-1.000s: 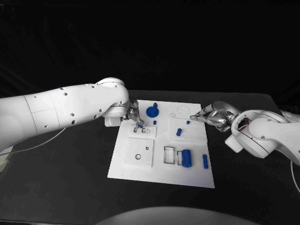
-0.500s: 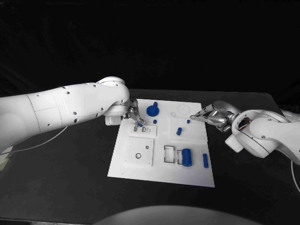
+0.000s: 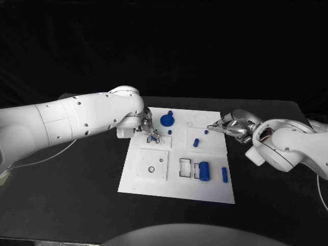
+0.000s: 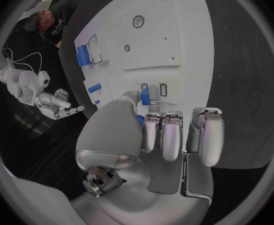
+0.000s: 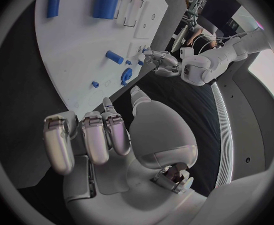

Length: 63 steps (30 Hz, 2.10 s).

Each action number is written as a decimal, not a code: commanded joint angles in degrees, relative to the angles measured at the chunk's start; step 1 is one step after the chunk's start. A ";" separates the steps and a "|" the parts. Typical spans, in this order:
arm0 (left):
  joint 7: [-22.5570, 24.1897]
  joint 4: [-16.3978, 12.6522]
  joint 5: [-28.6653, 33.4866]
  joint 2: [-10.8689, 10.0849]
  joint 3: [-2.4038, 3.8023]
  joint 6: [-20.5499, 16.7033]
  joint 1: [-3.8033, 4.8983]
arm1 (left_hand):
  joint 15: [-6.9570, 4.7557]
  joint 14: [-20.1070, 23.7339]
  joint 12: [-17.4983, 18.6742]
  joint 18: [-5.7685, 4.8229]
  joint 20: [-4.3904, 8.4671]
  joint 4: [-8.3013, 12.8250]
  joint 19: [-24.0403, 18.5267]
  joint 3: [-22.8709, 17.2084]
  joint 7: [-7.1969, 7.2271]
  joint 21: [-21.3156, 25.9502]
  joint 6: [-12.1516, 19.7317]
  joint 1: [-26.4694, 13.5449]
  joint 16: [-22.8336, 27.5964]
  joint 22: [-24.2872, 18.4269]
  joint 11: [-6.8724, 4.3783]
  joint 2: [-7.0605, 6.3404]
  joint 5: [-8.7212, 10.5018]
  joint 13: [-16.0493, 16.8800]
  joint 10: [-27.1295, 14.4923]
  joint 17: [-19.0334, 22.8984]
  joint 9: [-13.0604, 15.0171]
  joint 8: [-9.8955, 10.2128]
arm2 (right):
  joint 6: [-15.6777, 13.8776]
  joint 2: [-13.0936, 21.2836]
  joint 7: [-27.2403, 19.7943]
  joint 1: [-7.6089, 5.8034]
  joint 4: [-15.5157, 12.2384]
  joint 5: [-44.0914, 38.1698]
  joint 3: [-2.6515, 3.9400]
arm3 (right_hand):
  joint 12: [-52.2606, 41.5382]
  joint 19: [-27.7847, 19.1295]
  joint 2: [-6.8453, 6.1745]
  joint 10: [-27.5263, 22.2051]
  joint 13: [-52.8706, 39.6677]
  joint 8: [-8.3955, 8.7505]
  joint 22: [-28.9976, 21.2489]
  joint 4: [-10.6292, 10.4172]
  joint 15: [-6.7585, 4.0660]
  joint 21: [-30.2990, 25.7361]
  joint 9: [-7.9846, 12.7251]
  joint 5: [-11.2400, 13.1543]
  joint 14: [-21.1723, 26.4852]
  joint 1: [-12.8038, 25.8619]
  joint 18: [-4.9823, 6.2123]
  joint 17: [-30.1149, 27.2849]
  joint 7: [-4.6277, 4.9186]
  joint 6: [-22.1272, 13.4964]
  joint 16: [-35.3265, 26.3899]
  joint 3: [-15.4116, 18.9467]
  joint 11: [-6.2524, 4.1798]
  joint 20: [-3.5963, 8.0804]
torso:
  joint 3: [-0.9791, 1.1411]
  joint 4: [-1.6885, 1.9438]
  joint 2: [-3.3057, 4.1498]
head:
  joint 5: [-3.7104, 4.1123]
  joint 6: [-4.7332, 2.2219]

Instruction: Assemble the parts on the task board

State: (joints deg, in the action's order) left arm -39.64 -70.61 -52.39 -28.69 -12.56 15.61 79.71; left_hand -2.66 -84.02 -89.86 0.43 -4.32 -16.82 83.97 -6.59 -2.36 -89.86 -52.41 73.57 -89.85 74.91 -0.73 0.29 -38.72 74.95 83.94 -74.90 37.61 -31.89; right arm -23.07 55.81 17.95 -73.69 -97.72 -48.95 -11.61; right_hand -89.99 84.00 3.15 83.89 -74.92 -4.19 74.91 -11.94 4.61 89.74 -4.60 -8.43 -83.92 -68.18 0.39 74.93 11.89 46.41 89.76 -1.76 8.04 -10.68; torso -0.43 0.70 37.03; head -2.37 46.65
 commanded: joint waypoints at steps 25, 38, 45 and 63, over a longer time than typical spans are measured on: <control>0.99 1.76 0.39 1.66 0.02 0.62 -1.28 | -0.32 -5.98 -0.14 -0.43 0.38 -0.02 6.03 -0.50 -0.01 -0.14 0.12 0.13 -0.15 15.09 -0.10 0.32 -0.01 15.05 6.06 -15.10 0.26 -0.02 | -0.04 0.04 -1.57 0.06 0.12 -0.02 -0.01 | -0.01 6.00 0.24 6.11 -15.08 0.37 15.09 0.23 0.46 0.26 0.17 0.14 -6.08 -0.26 -0.39 15.07 0.68 -0.88 0.24 0.08 0.46 -0.48 | -0.01 -0.01 0.00 | 0.12 0.19; 1.55 1.53 0.64 1.46 0.02 0.82 -1.29 | -0.31 -5.98 -0.14 -0.43 0.37 0.04 6.03 -0.66 0.00 -0.14 0.13 0.22 -0.15 15.09 -0.10 0.42 0.06 15.05 6.06 -15.10 0.36 0.01 | 0.20 -0.04 -1.19 0.22 0.42 0.14 -0.02 | -0.01 6.00 0.27 6.11 -15.08 0.37 15.09 0.23 0.46 0.26 0.18 0.14 -6.08 -0.24 -0.39 15.07 0.61 -0.97 0.24 0.11 0.42 -0.50 | 0.00 0.06 -0.05 | 0.26 0.19; 1.43 1.57 0.94 1.43 0.03 1.31 -1.29 | -0.31 -5.98 -0.14 -0.43 0.37 0.04 6.03 -0.66 0.00 -0.14 0.13 0.22 -0.15 15.09 -0.10 0.42 0.06 15.05 6.06 -15.10 0.36 0.01 | 0.30 -0.12 -1.05 0.28 0.46 0.59 -0.02 | -0.01 6.00 0.27 6.11 -15.08 0.37 15.09 0.23 0.46 0.26 0.18 0.14 -6.08 -0.24 -0.39 15.07 0.61 -0.97 0.24 0.11 0.42 -0.50 | -0.04 -0.01 -0.01 | 0.21 0.18; 1.22 1.36 2.31 1.25 0.02 2.03 -1.29 | -0.30 -5.98 -0.14 -0.43 0.37 0.05 6.03 -0.70 -0.01 -0.14 0.13 0.24 -0.15 15.09 -0.10 0.37 0.11 15.05 6.06 -15.10 0.42 0.03 | 0.70 -0.32 -0.56 0.35 0.71 0.90 -0.02 | -0.01 6.00 0.29 6.11 -15.08 0.36 15.09 0.22 0.45 0.26 0.18 0.14 -6.08 -0.21 -0.39 15.07 0.60 -1.01 0.24 0.14 0.40 -0.51 | 0.02 -0.03 -0.02 | 0.13 0.16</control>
State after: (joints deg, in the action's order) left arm -38.74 -69.04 -50.92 -27.50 -12.53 16.12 78.52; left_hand -2.66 -84.02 -89.86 0.42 -4.32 -16.83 83.97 -6.89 -2.56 -89.86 -52.21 73.55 -89.85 74.90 -0.72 0.27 -38.57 74.91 83.94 -74.91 37.95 -31.56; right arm -23.12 55.53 17.17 -73.39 -97.03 -47.96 -11.62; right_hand -89.99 84.00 3.15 83.89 -74.92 -4.19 74.93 -11.94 4.60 89.74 -4.47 -8.42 -83.93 -68.18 0.39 74.90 11.60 45.73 89.76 -1.76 8.04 -10.67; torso -0.40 0.69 37.01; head -2.30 46.79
